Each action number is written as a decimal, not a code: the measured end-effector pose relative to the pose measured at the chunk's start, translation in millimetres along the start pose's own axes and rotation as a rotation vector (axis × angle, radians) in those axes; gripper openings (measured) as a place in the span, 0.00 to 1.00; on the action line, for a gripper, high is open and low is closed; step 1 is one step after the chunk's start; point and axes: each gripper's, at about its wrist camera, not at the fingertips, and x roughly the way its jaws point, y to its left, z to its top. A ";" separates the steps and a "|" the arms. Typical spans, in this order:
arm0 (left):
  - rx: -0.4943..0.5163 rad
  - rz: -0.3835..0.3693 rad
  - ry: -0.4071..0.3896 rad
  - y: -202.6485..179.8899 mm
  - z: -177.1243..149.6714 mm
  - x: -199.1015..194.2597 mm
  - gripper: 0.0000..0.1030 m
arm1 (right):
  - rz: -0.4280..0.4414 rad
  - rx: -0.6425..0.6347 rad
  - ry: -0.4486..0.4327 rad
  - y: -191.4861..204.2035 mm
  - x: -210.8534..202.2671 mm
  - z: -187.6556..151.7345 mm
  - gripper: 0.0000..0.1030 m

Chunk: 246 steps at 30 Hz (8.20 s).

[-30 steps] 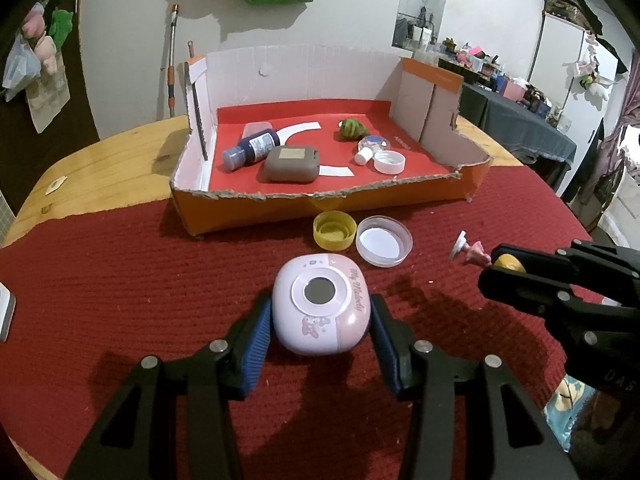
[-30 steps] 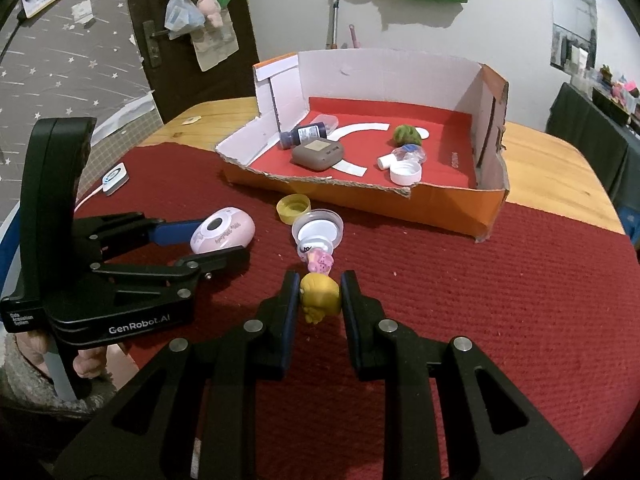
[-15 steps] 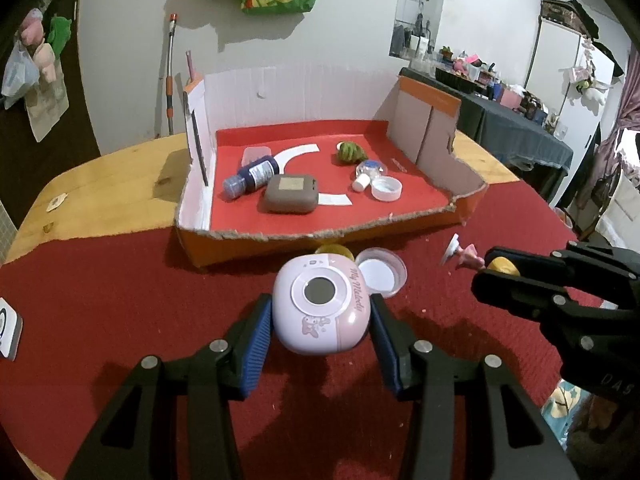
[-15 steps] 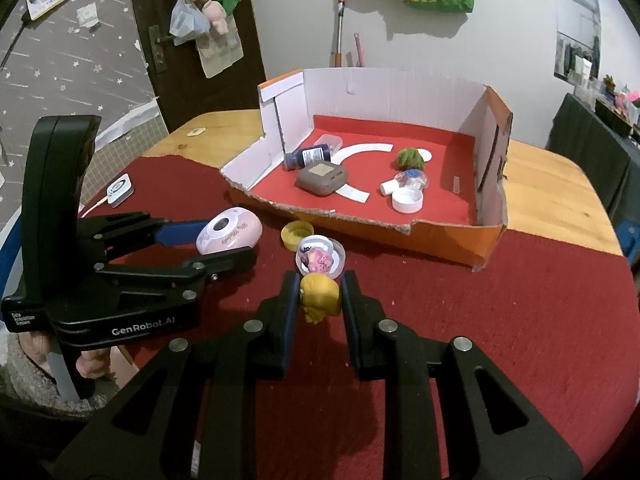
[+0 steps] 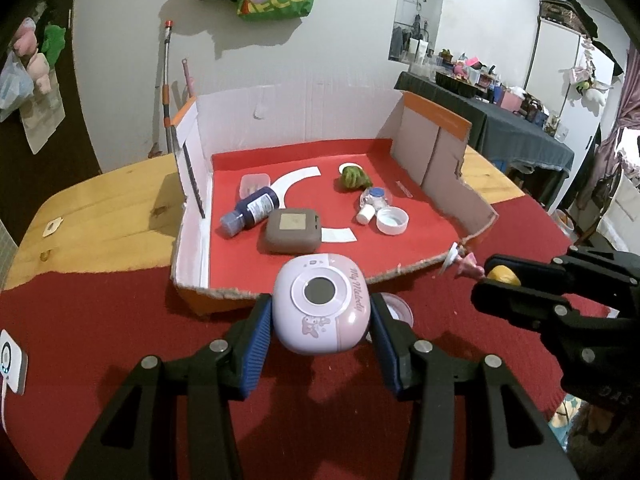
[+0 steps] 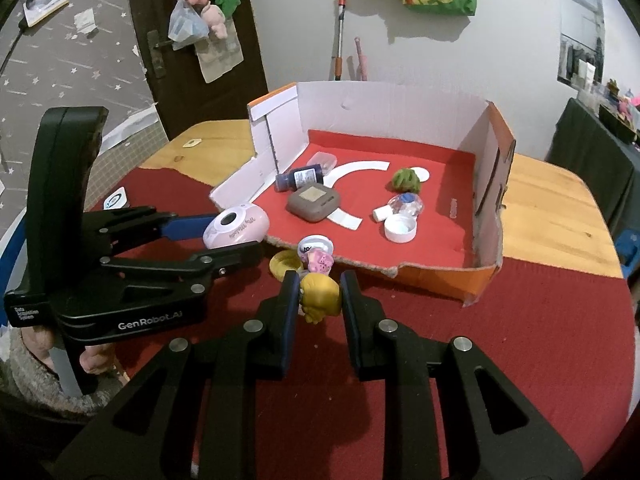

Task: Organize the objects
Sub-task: 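Carry the pink device with the left tool toward the box while the right carries the yellow figure, then lower the pink device with the left tool into the box while the right lowers the yellow figure, then open the left tool to release the pink device while the right releases the yellow figure, then withdraw both tools from the box toward the yellow cap and clear lid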

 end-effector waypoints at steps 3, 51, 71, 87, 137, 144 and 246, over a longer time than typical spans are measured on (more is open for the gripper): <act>-0.001 -0.004 0.004 1.1 5.2 3.1 0.48 | -0.001 0.002 0.002 -3.4 2.9 5.6 0.20; 0.101 -0.086 0.273 21.4 51.3 90.5 0.48 | 0.051 0.035 0.226 -43.4 98.0 41.1 0.20; 0.077 -0.022 0.220 25.7 68.5 115.6 0.48 | -0.046 0.071 0.208 -74.5 109.2 43.6 0.20; 0.066 -0.015 0.189 26.6 70.5 123.8 0.48 | -0.039 0.091 0.191 -80.3 116.1 44.3 0.20; 0.079 0.052 0.127 19.7 65.1 94.1 0.62 | -0.046 0.073 0.181 -67.2 101.0 35.8 0.21; 0.083 0.073 0.112 20.3 61.5 85.2 0.63 | -0.045 0.062 0.173 -64.3 96.2 35.5 0.49; 0.053 0.111 0.068 40.1 -29.6 24.2 1.00 | -0.241 0.063 0.164 -21.8 81.8 -24.0 1.00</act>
